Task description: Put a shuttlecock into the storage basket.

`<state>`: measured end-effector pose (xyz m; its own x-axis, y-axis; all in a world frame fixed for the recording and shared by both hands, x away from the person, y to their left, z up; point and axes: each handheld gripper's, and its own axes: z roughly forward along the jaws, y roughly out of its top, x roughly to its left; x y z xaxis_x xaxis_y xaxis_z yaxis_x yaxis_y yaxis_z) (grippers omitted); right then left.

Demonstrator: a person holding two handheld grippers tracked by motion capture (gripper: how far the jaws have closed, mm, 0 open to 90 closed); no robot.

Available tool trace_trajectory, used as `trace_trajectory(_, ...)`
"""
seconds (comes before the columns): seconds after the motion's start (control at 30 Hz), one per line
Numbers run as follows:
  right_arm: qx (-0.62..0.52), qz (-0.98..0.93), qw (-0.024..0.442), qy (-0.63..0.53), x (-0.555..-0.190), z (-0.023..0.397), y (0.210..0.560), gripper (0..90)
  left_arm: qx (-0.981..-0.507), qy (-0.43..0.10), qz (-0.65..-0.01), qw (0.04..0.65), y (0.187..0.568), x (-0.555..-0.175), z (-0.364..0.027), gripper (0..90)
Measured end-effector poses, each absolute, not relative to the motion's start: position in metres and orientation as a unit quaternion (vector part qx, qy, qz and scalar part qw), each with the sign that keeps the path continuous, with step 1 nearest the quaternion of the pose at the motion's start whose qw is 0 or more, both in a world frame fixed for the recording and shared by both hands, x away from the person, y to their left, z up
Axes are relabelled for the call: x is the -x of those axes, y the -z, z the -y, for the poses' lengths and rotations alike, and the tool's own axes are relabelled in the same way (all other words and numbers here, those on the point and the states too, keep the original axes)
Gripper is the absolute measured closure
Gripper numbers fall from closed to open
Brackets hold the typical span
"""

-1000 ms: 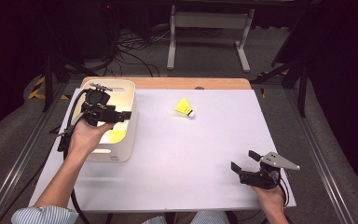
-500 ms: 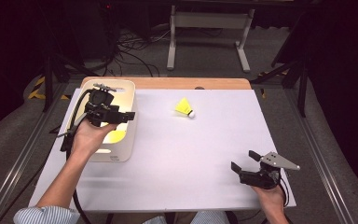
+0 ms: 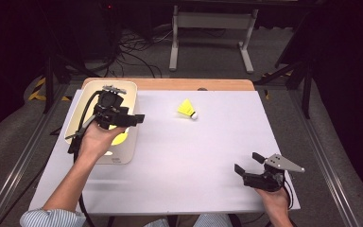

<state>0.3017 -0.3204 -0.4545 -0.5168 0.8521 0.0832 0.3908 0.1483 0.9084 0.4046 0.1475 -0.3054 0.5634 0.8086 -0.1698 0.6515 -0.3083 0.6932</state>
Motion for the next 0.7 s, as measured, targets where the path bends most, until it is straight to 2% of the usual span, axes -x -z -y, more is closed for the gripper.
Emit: trace_trajectory(0.7,-0.428,-0.719,0.237,-0.494,-0.299,0.324,0.454,11.2,-0.817,-0.103,-0.43,0.369,0.306,-0.408,-0.111,31.9)
